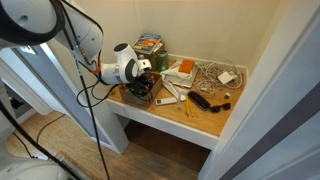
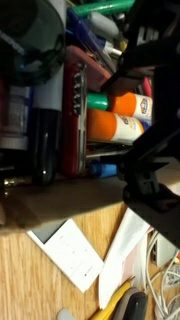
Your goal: Remove the orange glue stick from the box and place it on the countertop.
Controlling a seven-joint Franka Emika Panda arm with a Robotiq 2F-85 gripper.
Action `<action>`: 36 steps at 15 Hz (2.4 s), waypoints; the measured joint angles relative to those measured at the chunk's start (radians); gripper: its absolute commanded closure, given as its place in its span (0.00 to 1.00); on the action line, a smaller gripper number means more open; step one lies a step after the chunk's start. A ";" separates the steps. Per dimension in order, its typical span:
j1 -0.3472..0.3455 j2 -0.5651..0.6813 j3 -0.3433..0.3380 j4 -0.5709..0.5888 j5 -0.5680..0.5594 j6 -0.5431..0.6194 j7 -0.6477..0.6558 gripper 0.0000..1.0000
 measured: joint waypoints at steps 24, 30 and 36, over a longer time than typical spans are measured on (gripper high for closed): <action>-0.168 -0.305 0.208 0.038 0.195 -0.592 -0.203 0.92; -0.339 -0.359 0.242 0.164 0.462 -0.975 -0.318 0.92; -0.457 -0.343 0.226 0.207 0.695 -1.124 -0.341 0.69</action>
